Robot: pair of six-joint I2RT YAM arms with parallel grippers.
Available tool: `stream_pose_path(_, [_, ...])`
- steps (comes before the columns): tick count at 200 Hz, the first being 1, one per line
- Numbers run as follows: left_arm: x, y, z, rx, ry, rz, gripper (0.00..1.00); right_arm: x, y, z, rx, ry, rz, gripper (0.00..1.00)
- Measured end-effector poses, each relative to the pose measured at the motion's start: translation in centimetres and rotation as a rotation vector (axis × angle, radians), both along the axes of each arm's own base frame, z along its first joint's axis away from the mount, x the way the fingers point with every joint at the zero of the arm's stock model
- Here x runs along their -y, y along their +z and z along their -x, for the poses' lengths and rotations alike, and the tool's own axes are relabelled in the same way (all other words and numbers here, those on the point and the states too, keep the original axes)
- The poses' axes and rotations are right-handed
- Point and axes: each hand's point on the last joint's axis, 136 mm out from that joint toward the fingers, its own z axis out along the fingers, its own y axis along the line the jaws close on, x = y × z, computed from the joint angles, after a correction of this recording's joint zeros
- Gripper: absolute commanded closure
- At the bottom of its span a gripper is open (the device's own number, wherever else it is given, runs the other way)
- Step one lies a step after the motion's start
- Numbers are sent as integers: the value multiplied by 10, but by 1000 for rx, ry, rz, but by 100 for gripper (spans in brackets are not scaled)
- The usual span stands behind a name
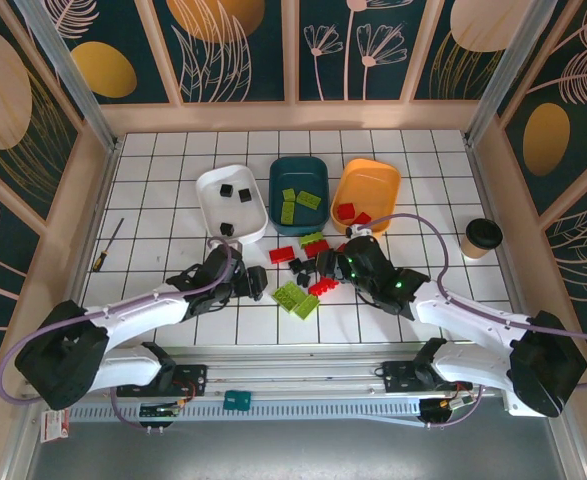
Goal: Sort the legos into containers by color
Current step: Pick up the lego from the middle-left of the table.
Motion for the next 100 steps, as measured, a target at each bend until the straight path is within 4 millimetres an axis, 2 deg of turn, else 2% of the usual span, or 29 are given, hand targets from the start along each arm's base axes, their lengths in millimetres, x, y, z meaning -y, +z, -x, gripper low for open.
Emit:
stream_pose_path(27, [11,-8,9,-17,-46,-9,27,0,-1,0,-2,0,2,36])
stream_pose_path(59, [16,-17,20,-32,-81,-36,35,2,-4,1,-6,-1,6,36])
stream_pose_path(100, [8,-27,19,-33,-52,-78,58,0,-8,0,-14,-4,8,36])
